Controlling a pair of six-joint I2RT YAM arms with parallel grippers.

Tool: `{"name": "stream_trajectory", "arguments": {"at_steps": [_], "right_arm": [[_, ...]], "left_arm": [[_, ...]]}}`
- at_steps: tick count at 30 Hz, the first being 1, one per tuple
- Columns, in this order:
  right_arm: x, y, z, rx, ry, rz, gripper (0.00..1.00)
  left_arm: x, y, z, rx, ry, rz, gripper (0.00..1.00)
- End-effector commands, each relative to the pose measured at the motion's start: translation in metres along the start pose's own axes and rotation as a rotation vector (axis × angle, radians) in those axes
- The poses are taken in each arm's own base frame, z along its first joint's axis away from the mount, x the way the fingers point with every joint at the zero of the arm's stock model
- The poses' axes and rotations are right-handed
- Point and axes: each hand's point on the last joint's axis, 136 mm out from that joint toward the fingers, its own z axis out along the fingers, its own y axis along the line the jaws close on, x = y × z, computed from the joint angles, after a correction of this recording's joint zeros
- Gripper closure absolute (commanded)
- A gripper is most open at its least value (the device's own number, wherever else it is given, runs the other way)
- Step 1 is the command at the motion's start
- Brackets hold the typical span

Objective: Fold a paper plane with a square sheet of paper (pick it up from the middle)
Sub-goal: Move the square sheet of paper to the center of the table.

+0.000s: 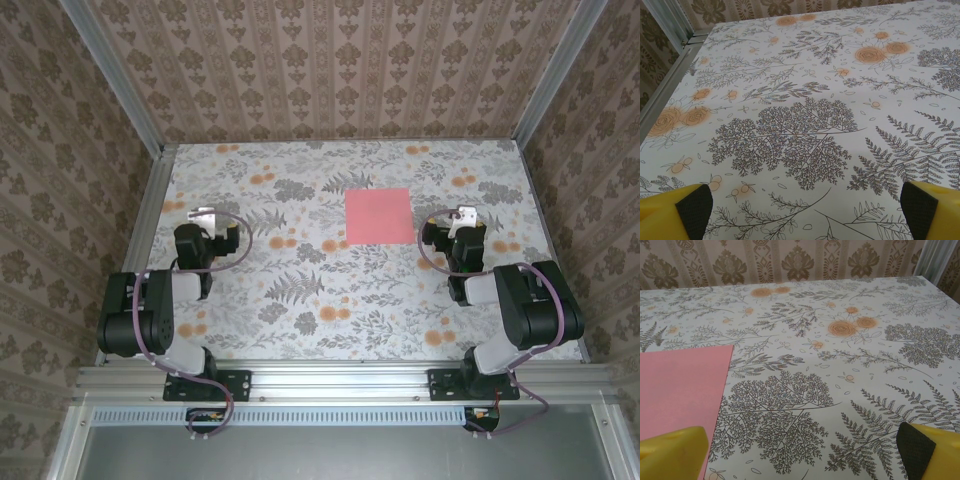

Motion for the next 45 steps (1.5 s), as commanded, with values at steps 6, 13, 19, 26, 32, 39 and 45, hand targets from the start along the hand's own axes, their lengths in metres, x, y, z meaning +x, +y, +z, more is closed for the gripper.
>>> {"name": "stream_trajectory", "arguments": {"at_steps": [6,13,19,26,32,39,45], "right_arm": [[-0.020,-0.006,-0.009,0.034,-0.048,0.016,0.00],[-0.061,-0.009,-0.022,0.147,-0.011,-0.012,0.00],[-0.076,0.010,-0.032,0.096,0.229,0.139,0.00],[-0.067,0.060,-0.030,-0.002,0.522,0.140,0.00],[-0.058,0.147,-0.019,-0.194,0.582,0.113,0.00],[-0.010,0.220,-0.001,-0.317,0.798,0.162,0.00],[0.018,0.222,0.021,-0.158,0.845,0.075,0.00]], "left_arm": [[-0.014,0.008,0.000,-0.038,0.065,-0.029,0.00],[-0.044,0.008,0.001,-0.023,0.224,-0.138,0.00],[-0.082,-0.007,-0.017,0.062,0.205,-0.279,0.00],[-0.105,-0.022,-0.045,0.121,0.243,-0.321,0.00],[-0.097,-0.021,-0.062,0.108,0.225,-0.392,0.00],[-0.073,-0.020,-0.076,0.095,0.281,-0.407,0.00],[-0.075,-0.022,-0.079,0.106,0.273,-0.410,0.00]]}}
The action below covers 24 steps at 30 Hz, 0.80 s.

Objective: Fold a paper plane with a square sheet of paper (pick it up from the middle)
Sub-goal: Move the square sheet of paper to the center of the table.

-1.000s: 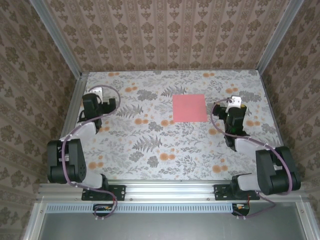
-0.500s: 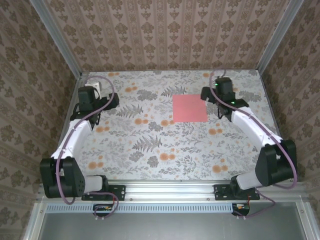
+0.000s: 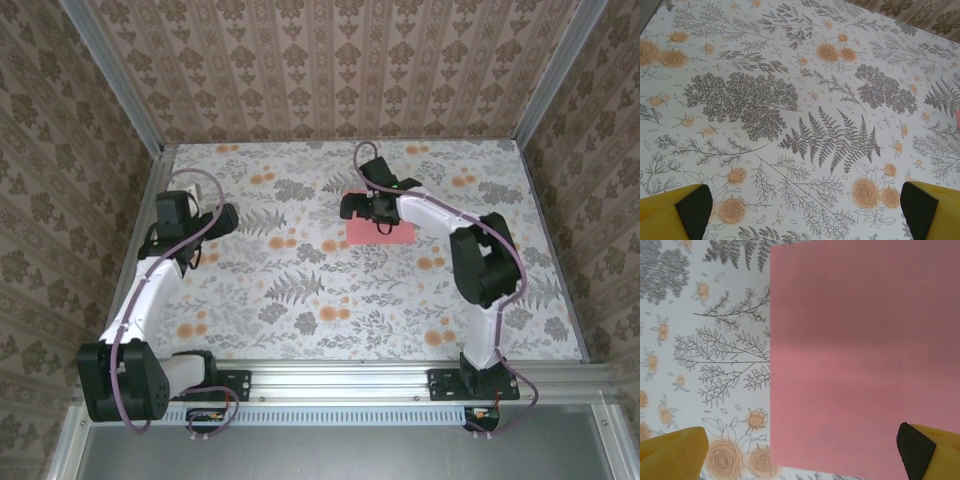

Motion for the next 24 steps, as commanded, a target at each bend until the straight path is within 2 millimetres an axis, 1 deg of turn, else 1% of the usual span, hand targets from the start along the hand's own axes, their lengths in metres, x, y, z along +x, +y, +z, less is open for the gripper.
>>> {"name": "stream_trajectory", "arguments": {"at_steps": [1,4,7,10,14,16,19,23,24], "right_arm": [[0.005,-0.013,0.008,0.125,0.036,0.018,0.00],[0.003,-0.015,0.021,0.151,0.042,0.000,0.00],[0.008,-0.015,0.035,0.169,0.092,-0.016,0.00],[0.018,-0.012,0.047,0.149,0.137,-0.016,0.00],[0.036,-0.009,0.051,0.130,0.189,-0.016,0.00],[0.050,-0.006,0.051,0.119,0.224,-0.017,0.00],[0.077,-0.002,0.045,0.123,0.276,-0.028,0.00],[0.114,0.005,0.023,0.180,0.287,-0.086,0.00],[0.123,0.009,0.017,0.178,0.287,-0.098,0.00]], "left_arm": [[-0.001,-0.003,-0.007,0.018,-0.003,-0.018,0.00],[0.000,-0.004,-0.007,0.027,-0.001,-0.024,0.00],[0.000,-0.006,-0.005,0.039,0.002,-0.027,0.00],[0.000,-0.008,-0.004,0.049,0.005,-0.031,0.00],[0.001,-0.010,-0.002,0.062,0.012,-0.034,0.00],[0.002,-0.011,0.000,0.069,0.018,-0.036,0.00],[0.003,-0.011,0.003,0.070,0.024,-0.037,0.00],[0.003,-0.011,0.005,0.071,0.024,-0.039,0.00],[0.003,-0.011,0.006,0.069,0.024,-0.040,0.00]]}}
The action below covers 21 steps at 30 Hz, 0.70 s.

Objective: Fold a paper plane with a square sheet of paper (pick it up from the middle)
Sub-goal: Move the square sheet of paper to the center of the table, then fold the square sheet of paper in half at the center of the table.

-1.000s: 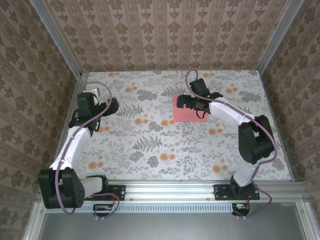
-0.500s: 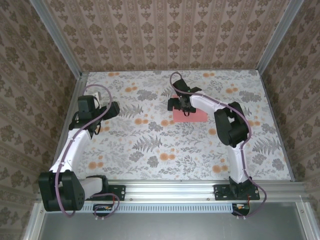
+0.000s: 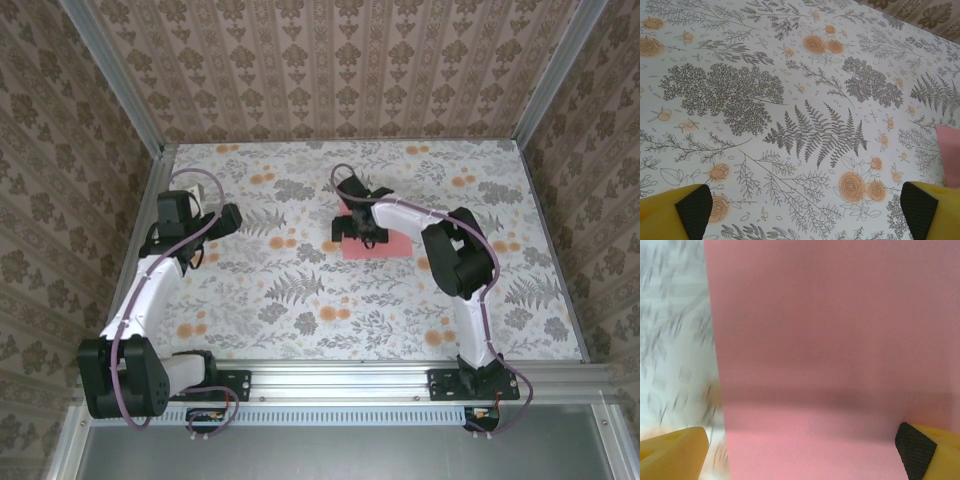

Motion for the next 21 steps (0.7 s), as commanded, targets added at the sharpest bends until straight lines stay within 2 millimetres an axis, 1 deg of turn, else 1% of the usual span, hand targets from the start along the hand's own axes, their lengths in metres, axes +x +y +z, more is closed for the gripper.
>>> {"name": "stream_trajectory", "arguments": {"at_steps": [1,2,4,7,9,10,12,15,17,21], "right_arm": [[0.059,0.006,-0.009,0.046,0.105,-0.031,0.00],[0.063,0.008,-0.016,0.048,0.099,-0.039,0.00],[0.059,0.008,-0.031,0.059,0.069,-0.051,0.00],[0.033,0.005,-0.062,0.078,-0.029,-0.065,0.00],[0.019,0.002,-0.074,0.098,-0.070,-0.083,0.00],[0.015,0.001,-0.075,0.109,-0.074,-0.095,0.00],[0.014,-0.005,-0.069,0.136,-0.053,-0.121,0.00],[0.019,-0.011,-0.055,0.144,0.028,-0.159,0.00],[0.021,-0.013,-0.050,0.155,0.063,-0.184,0.00],[0.023,-0.008,-0.042,0.136,0.095,-0.215,0.00]], "left_arm": [[-0.003,-0.002,0.001,0.017,-0.013,-0.013,0.00],[-0.004,-0.001,0.001,0.012,-0.013,-0.015,0.00],[-0.003,-0.001,0.002,0.011,-0.013,-0.016,0.00],[-0.003,-0.001,0.003,0.011,-0.012,-0.026,0.00],[-0.002,-0.001,0.003,0.013,-0.009,-0.031,0.00],[-0.001,-0.001,0.003,0.011,-0.006,-0.033,0.00],[0.001,-0.001,0.003,0.011,-0.004,-0.035,0.00],[0.003,0.000,0.002,0.009,0.002,-0.035,0.00],[0.004,0.000,0.001,0.009,0.005,-0.033,0.00],[0.006,0.002,0.003,0.002,0.009,-0.037,0.00]]}}
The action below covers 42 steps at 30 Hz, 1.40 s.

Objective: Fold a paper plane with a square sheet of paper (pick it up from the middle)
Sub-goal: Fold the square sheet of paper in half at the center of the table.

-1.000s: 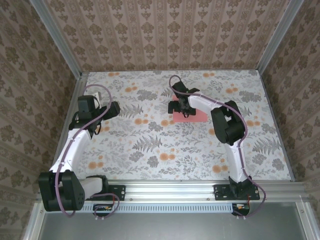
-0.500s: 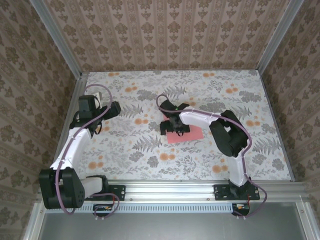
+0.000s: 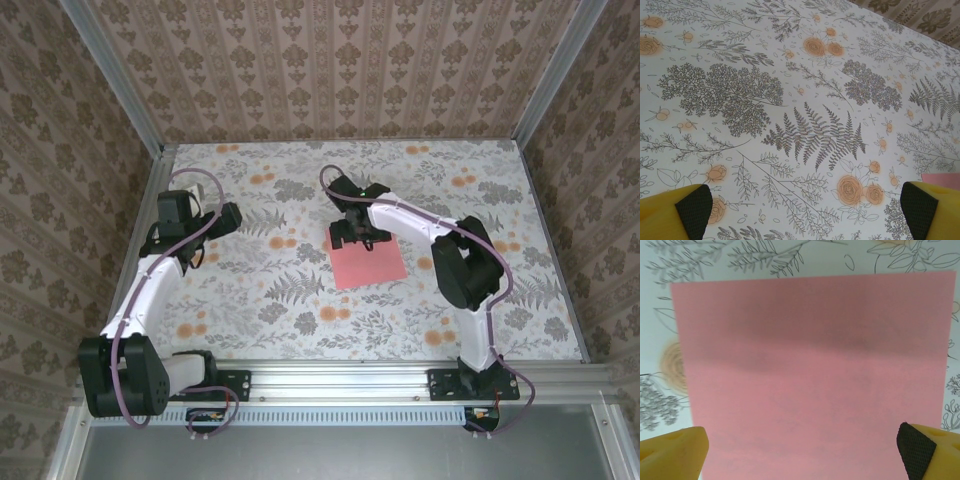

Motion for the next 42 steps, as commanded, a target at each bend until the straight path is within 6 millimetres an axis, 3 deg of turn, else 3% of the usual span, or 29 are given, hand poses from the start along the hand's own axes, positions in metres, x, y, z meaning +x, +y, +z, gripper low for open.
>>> {"name": "stream_trajectory", "arguments": {"at_steps": [1,11,24,35,42], "right_arm": [[0.015,-0.001,0.008,0.022,0.085,-0.071,0.00],[0.030,-0.007,0.036,0.045,0.159,-0.054,0.00],[0.076,-0.015,0.076,0.041,0.303,-0.018,0.00],[0.082,-0.021,0.084,0.051,0.321,-0.011,0.07],[0.075,-0.019,0.078,0.035,0.297,-0.003,0.14]], "left_arm": [[0.007,0.002,0.001,-0.002,0.016,-0.020,0.00],[0.011,0.003,0.006,-0.001,0.036,-0.034,0.00],[0.014,0.002,0.011,0.005,0.050,-0.034,0.00],[0.015,0.002,0.012,0.005,0.055,-0.033,0.00],[0.016,0.002,0.012,0.007,0.059,-0.033,0.00]]}}
